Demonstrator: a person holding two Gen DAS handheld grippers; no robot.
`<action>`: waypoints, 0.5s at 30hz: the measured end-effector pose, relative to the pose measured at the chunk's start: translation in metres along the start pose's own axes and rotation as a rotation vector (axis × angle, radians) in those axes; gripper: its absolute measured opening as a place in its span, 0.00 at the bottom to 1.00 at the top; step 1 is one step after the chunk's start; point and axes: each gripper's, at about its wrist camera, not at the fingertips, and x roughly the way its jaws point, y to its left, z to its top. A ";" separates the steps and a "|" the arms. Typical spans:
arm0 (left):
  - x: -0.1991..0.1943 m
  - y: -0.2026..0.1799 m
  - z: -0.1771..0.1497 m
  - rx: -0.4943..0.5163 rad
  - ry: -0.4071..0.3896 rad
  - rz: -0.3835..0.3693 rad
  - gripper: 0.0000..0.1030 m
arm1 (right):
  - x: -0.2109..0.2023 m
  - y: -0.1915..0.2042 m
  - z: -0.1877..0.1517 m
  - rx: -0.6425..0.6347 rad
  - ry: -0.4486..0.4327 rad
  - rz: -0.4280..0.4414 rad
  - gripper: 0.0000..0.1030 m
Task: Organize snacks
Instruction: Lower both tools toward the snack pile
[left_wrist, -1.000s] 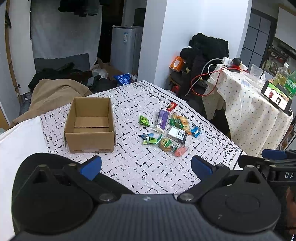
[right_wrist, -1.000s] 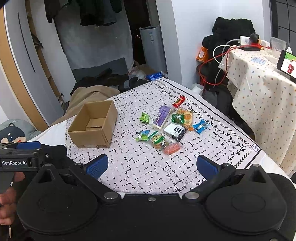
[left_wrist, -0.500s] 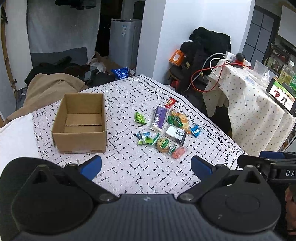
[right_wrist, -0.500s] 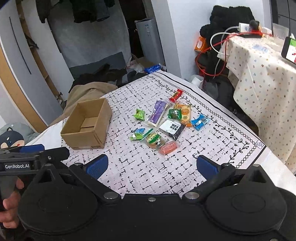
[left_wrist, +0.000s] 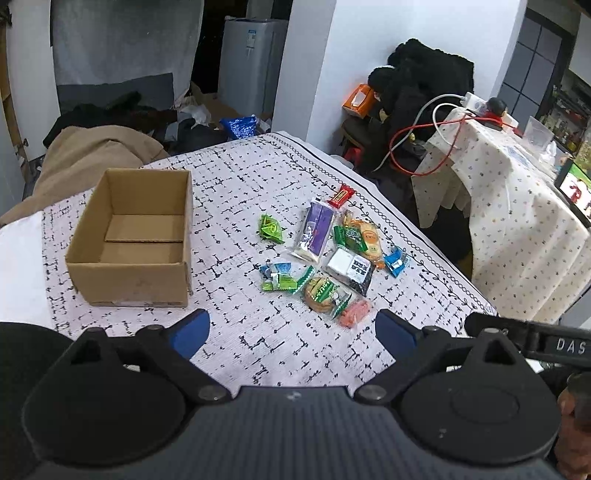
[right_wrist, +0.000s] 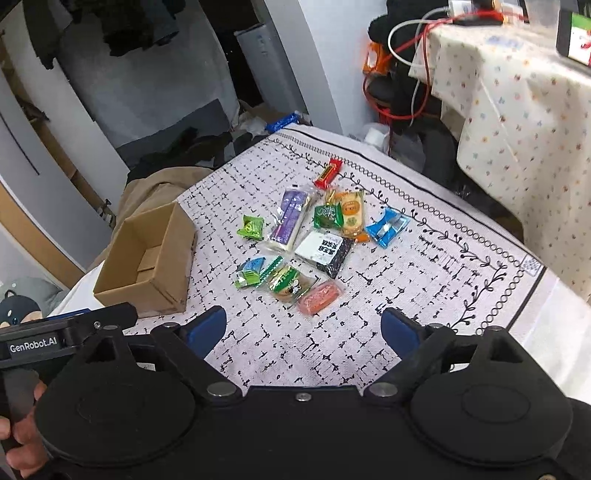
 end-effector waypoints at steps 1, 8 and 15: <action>0.005 0.000 0.001 -0.009 0.002 0.002 0.93 | 0.005 -0.001 0.001 0.006 0.002 0.000 0.87; 0.040 0.001 0.007 -0.060 0.058 0.023 0.93 | 0.035 -0.012 0.010 0.078 0.031 0.006 0.87; 0.069 0.005 0.018 -0.115 0.081 0.049 0.87 | 0.067 -0.014 0.024 0.137 0.059 0.000 0.79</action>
